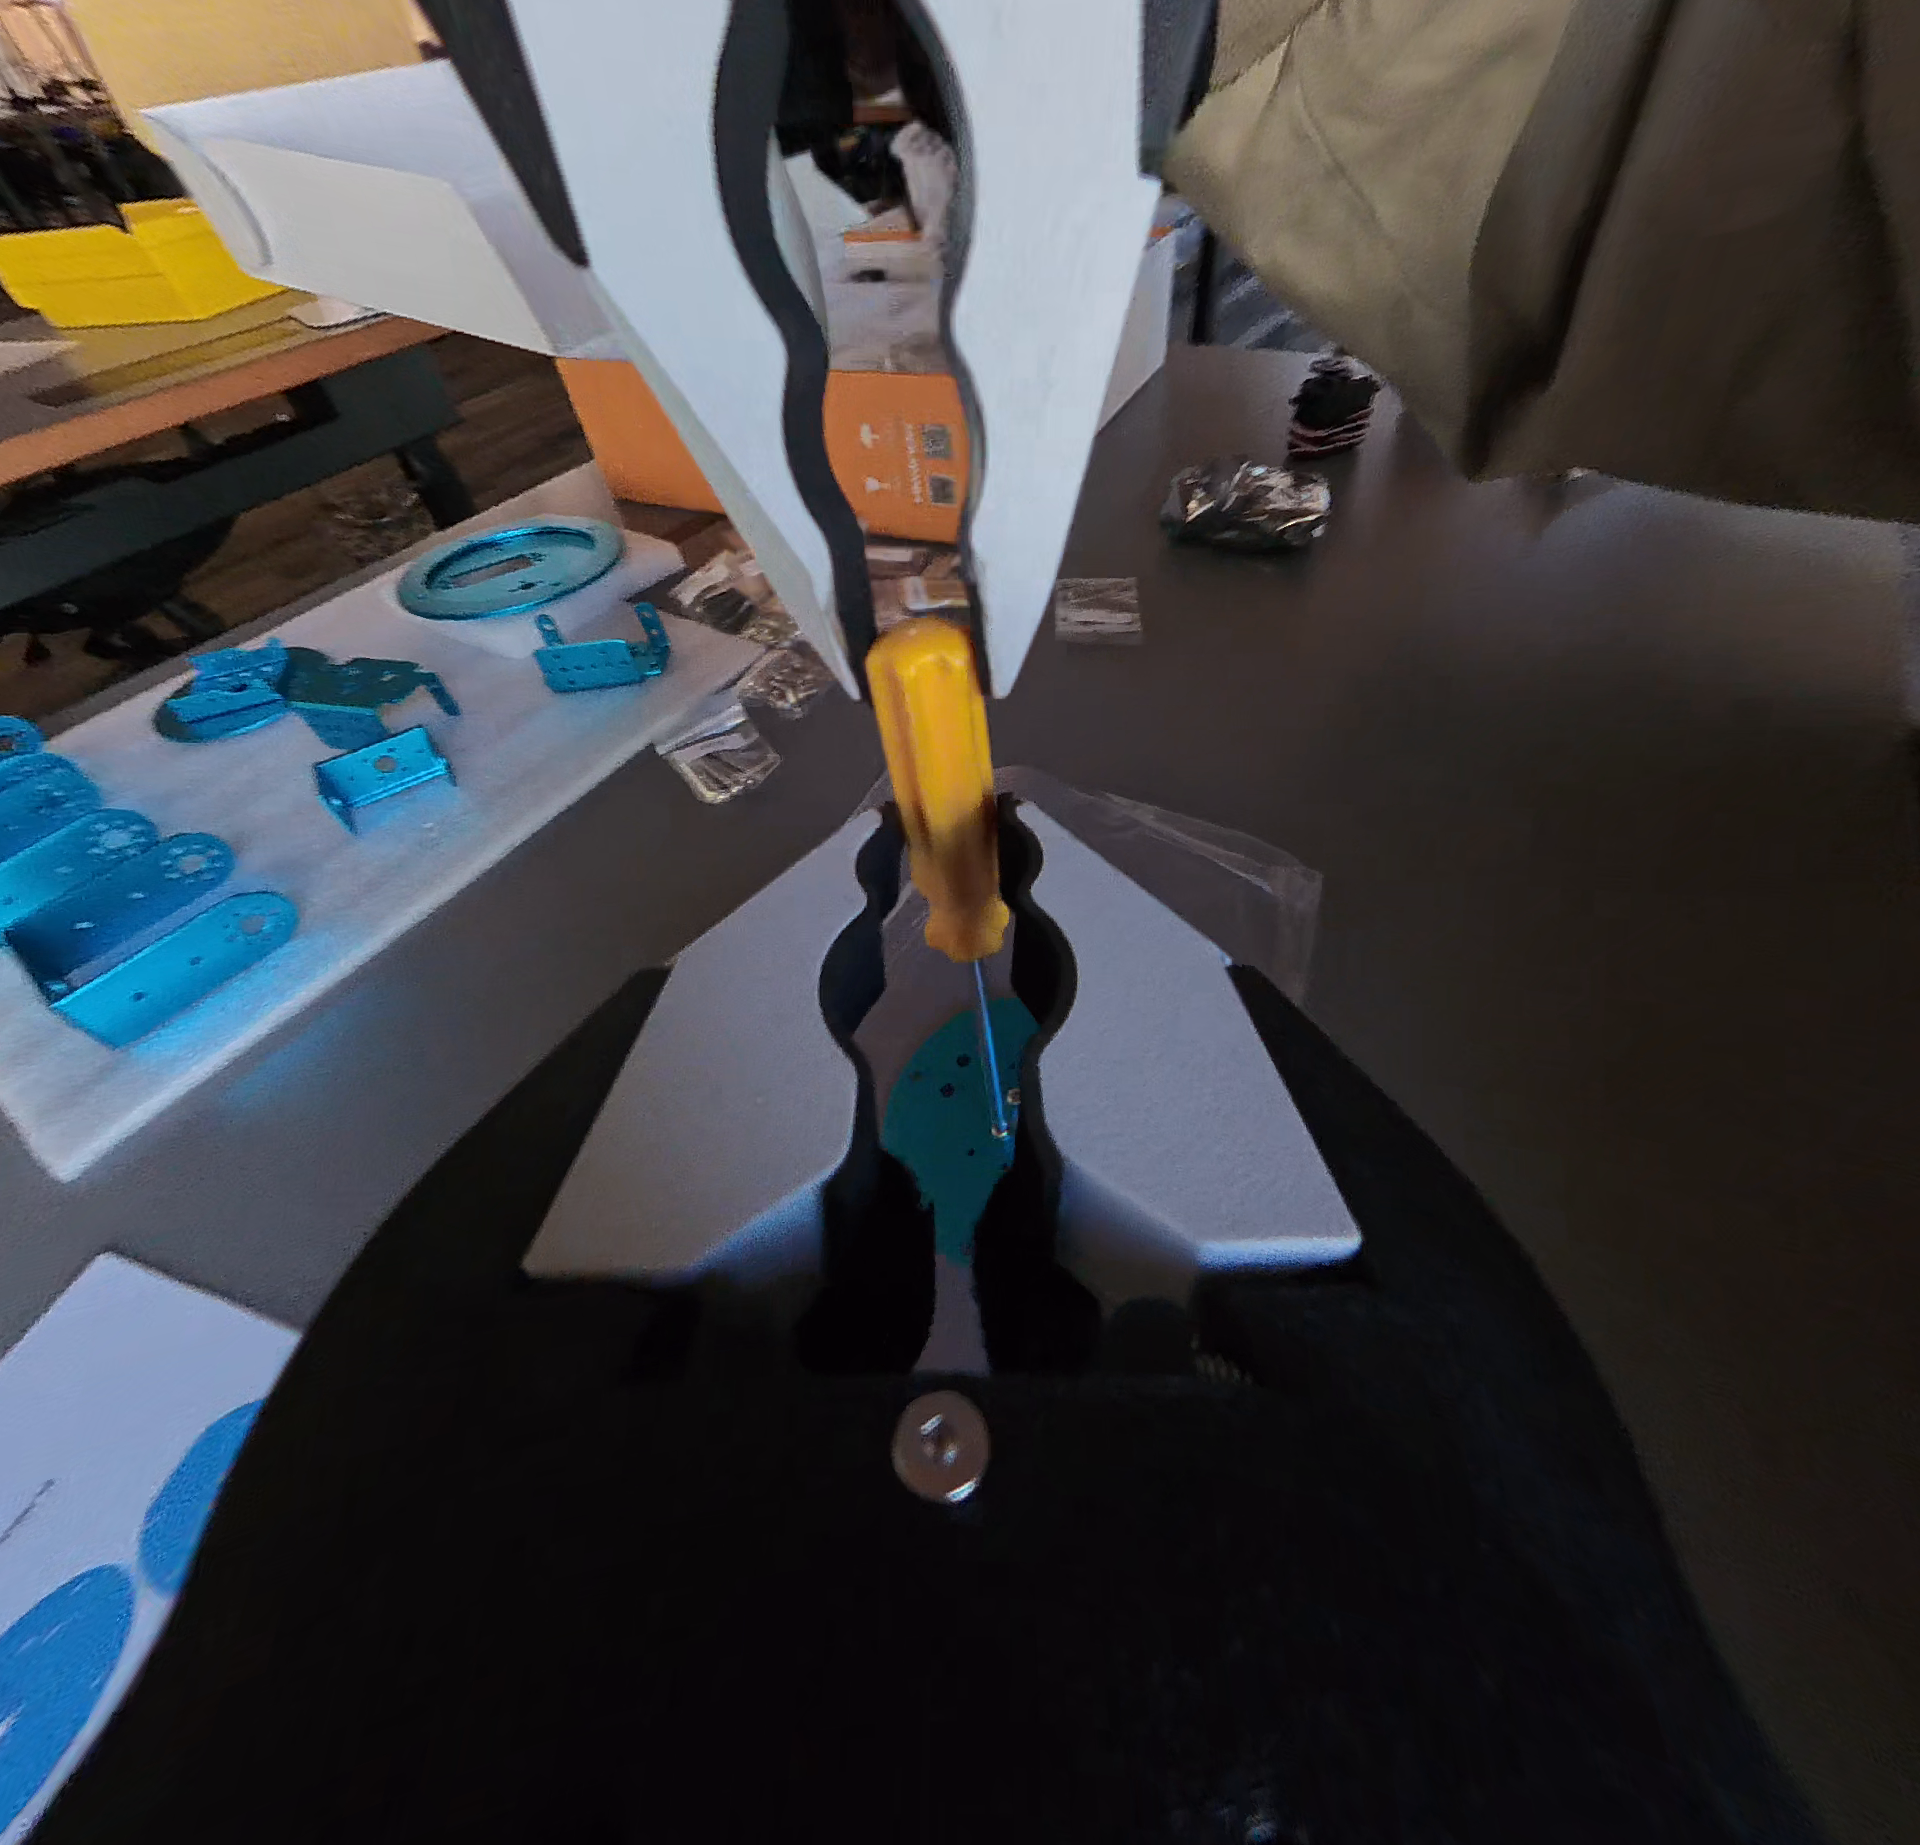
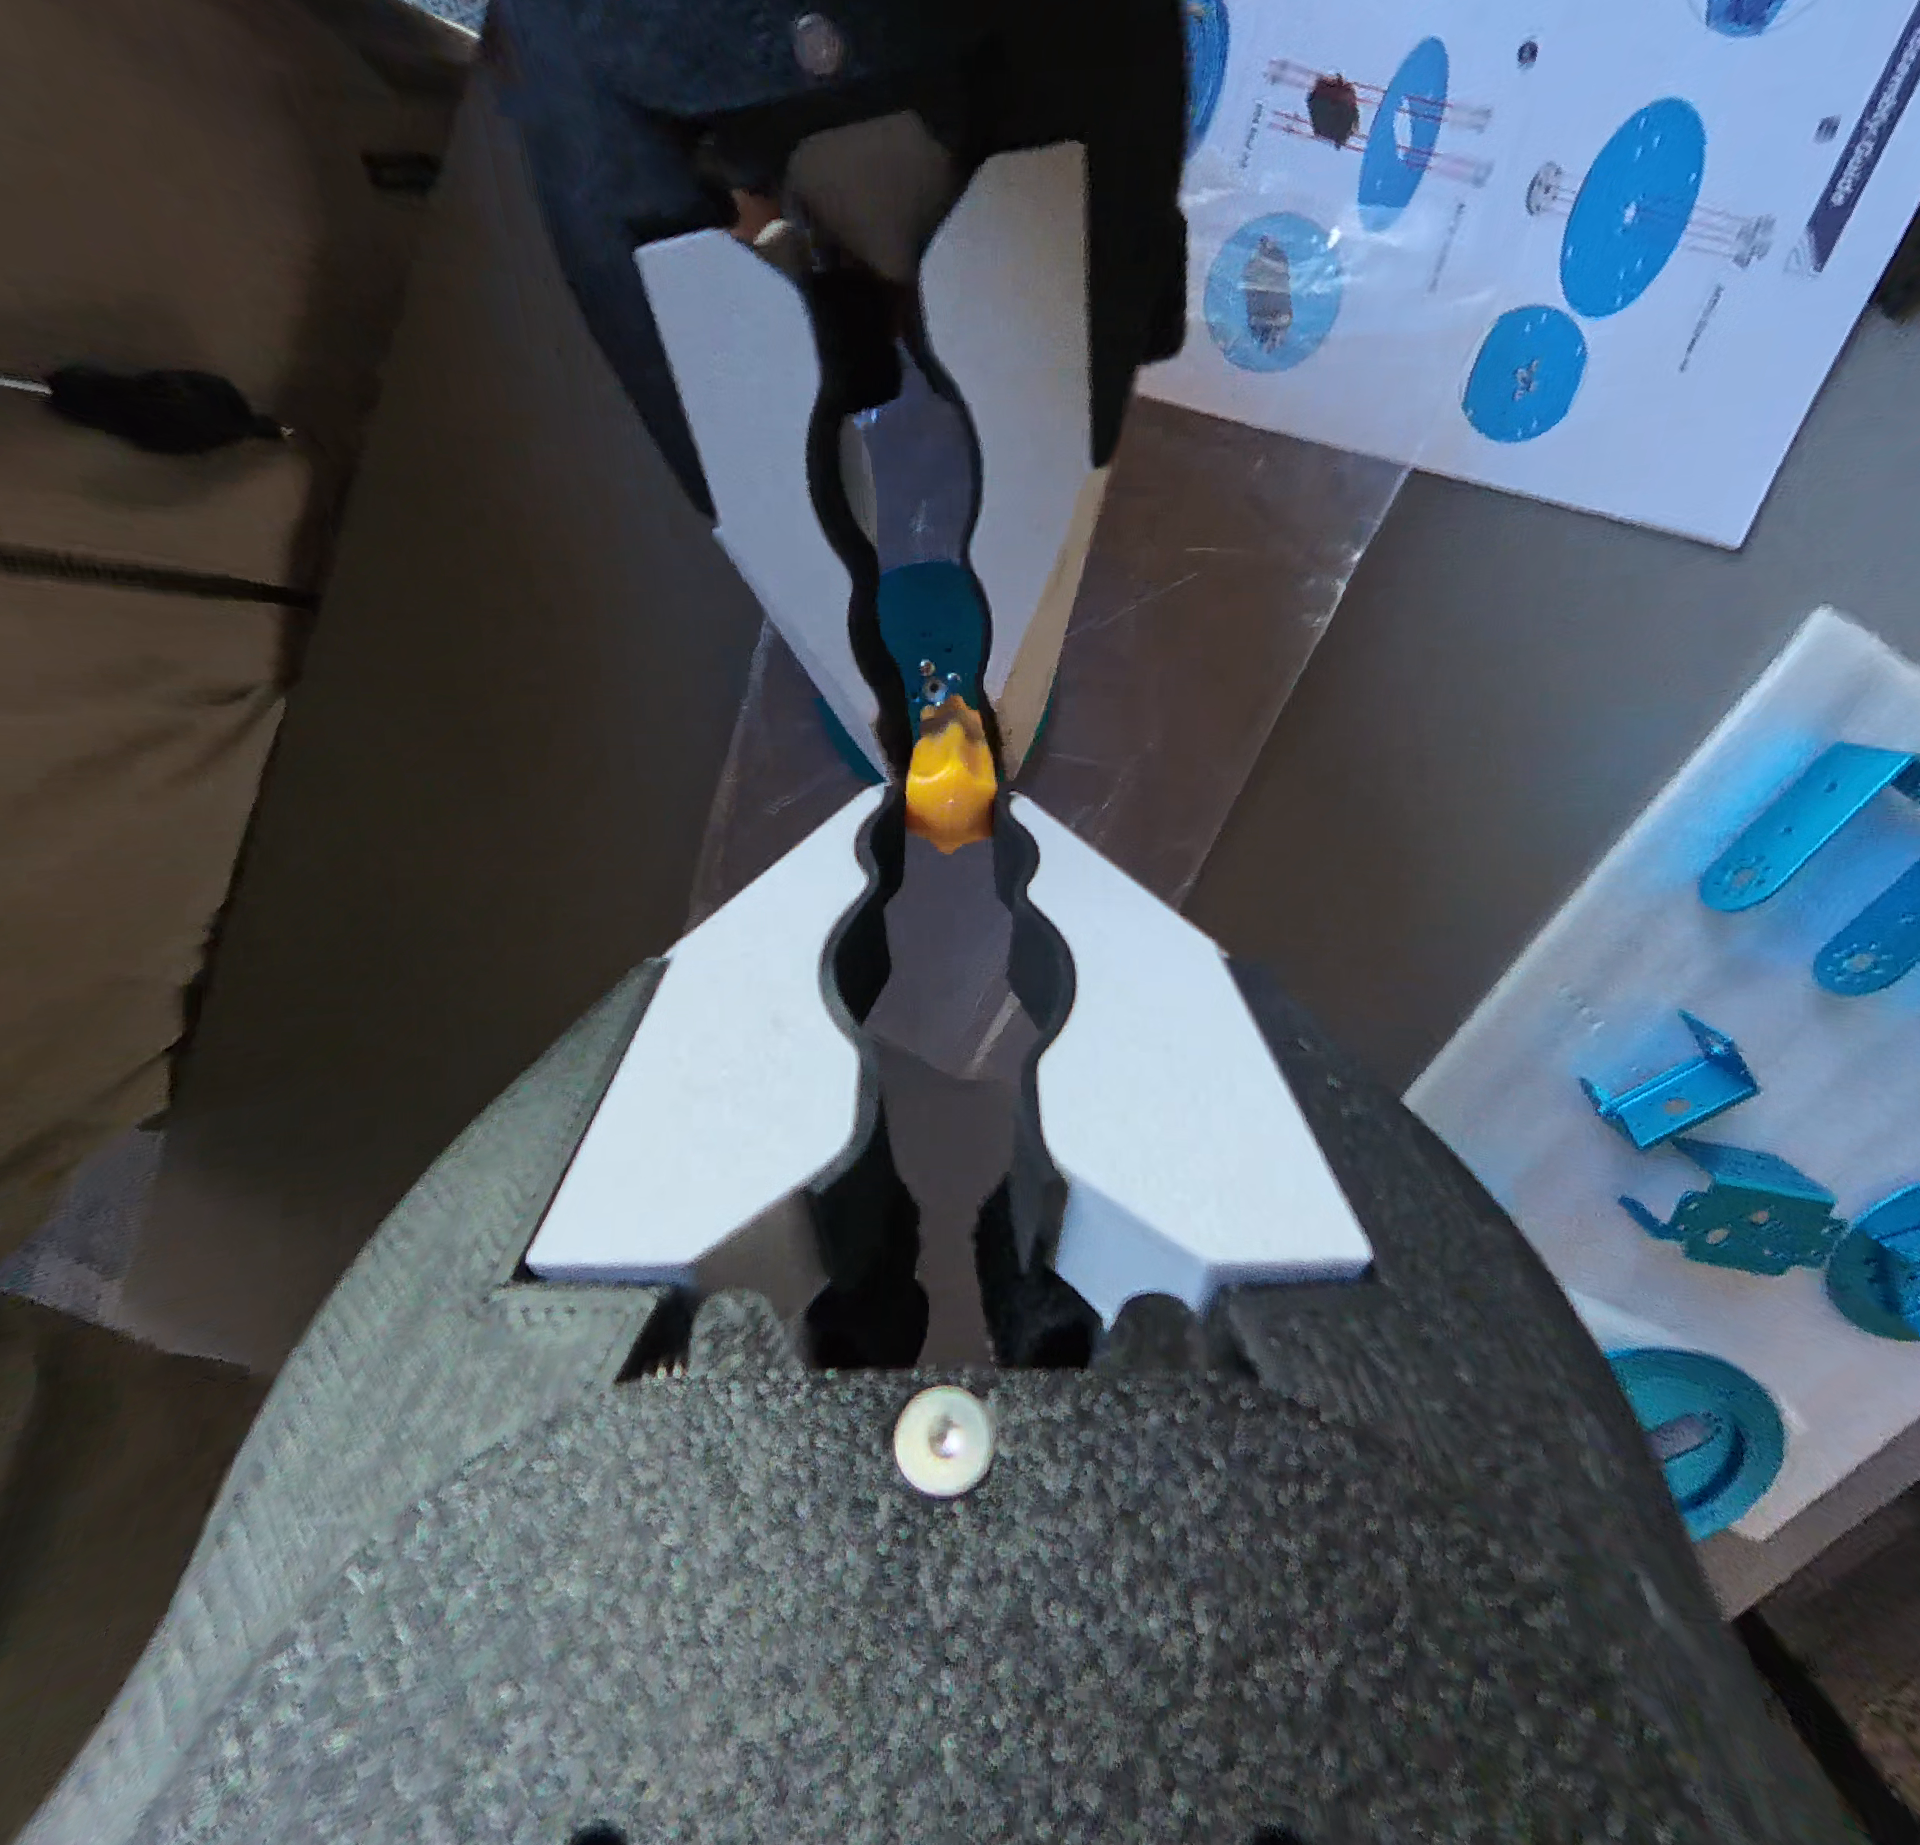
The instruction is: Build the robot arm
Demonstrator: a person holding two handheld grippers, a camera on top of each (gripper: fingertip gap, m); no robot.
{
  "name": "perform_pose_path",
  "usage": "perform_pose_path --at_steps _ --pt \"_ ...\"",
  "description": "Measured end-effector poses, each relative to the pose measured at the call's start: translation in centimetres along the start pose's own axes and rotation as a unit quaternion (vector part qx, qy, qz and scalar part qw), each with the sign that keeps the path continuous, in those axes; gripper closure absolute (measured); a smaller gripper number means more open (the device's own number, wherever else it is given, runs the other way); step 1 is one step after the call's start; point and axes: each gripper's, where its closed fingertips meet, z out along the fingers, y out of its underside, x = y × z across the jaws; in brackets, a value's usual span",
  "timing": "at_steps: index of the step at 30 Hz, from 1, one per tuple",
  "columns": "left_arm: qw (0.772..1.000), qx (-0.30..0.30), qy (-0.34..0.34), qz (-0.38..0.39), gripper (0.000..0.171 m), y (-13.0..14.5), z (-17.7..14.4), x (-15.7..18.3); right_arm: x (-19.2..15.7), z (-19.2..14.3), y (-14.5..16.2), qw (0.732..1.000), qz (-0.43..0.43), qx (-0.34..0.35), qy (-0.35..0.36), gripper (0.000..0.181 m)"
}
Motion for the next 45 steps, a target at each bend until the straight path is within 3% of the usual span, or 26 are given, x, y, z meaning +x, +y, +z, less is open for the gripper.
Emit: perform_pose_path --at_steps 2,4,6,8,10,14,16,19,22,30,34,36,40,43,45 --pt "0.999 0.013 0.033 -0.016 0.154 0.0 -0.2 0.1 0.0 0.0 -0.2 0.999 -0.039 0.035 0.012 0.163" --pt "0.997 0.028 0.074 -0.021 0.154 0.0 -0.4 0.5 -0.2 -0.1 -0.6 0.992 -0.086 0.092 0.010 0.146" --pt "0.994 0.039 0.103 -0.024 0.154 0.0 -0.6 0.6 -0.1 0.3 -0.2 0.983 -0.096 0.157 0.003 0.141" --pt "0.989 0.056 0.138 -0.024 0.154 0.0 -0.9 0.9 -1.2 0.6 -0.7 0.956 -0.112 0.267 -0.047 0.141" --pt "0.986 0.064 0.153 -0.034 0.154 0.0 -1.0 0.7 -1.9 -0.5 -2.0 0.907 -0.105 0.400 -0.083 0.137" --pt "0.985 0.060 0.161 -0.030 0.154 0.1 -1.0 0.6 -1.2 -0.6 -2.7 0.865 -0.097 0.490 -0.052 0.156" --pt "0.986 0.059 0.157 -0.026 0.154 0.1 -0.9 0.6 -0.7 -0.6 -2.8 0.863 -0.081 0.498 -0.028 0.168" --pt "0.987 0.058 0.145 -0.026 0.154 0.1 -0.9 0.5 -0.4 -0.6 -3.0 0.873 -0.037 0.486 -0.001 0.170" --pt "0.992 0.057 0.107 -0.037 0.153 0.1 -0.8 0.0 0.5 -0.5 -3.1 0.878 0.007 0.471 0.082 0.171" --pt "0.997 0.040 -0.046 -0.038 0.148 0.3 -0.8 -0.8 1.6 -0.6 -3.1 0.859 0.107 0.452 0.216 0.175" --pt "0.997 0.045 -0.045 -0.034 0.154 -0.1 -0.6 -0.5 1.4 -0.7 -3.1 0.855 0.119 0.447 0.236 0.179" --pt "0.998 0.049 -0.013 -0.049 0.155 -0.1 -0.7 -0.4 0.9 -1.0 -3.1 0.850 0.101 0.468 0.220 0.177" --pt "0.994 0.068 0.074 -0.033 0.155 -0.1 -1.4 1.0 0.7 -2.5 -2.2 0.816 0.017 0.552 0.172 0.142" --pt "0.991 0.066 0.117 -0.014 0.155 0.0 -1.6 1.5 -0.4 0.0 -0.9 0.850 -0.015 0.526 0.032 0.135" --pt "0.988 0.056 0.142 -0.023 0.155 0.0 -1.7 1.4 -0.5 1.1 -0.7 0.874 -0.064 0.481 0.029 0.134"
